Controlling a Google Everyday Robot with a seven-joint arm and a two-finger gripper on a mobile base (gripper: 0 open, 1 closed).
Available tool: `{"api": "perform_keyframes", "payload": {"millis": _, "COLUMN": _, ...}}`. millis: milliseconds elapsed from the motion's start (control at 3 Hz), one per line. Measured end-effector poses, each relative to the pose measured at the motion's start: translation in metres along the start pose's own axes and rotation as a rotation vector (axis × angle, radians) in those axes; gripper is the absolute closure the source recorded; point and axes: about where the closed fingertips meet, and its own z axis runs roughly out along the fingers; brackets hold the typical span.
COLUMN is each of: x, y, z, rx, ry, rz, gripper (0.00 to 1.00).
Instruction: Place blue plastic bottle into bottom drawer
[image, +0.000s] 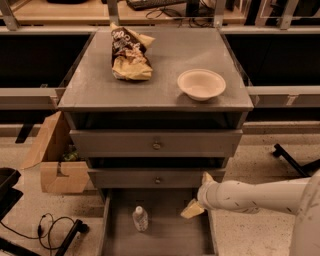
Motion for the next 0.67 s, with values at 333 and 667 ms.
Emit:
{"api": "perform_keyframes", "payload": {"millis": 333, "x": 0.02, "y": -0.012, "z": -0.022, "rx": 0.026, "ry": 0.086, "rz": -0.057, "gripper": 0.0}}
{"api": "perform_keyframes", "payload": {"millis": 667, "x": 0.035, "y": -0.029, "z": -0.059, "rx": 0.042, "ry": 0.192, "rz": -0.138, "gripper": 0.0}}
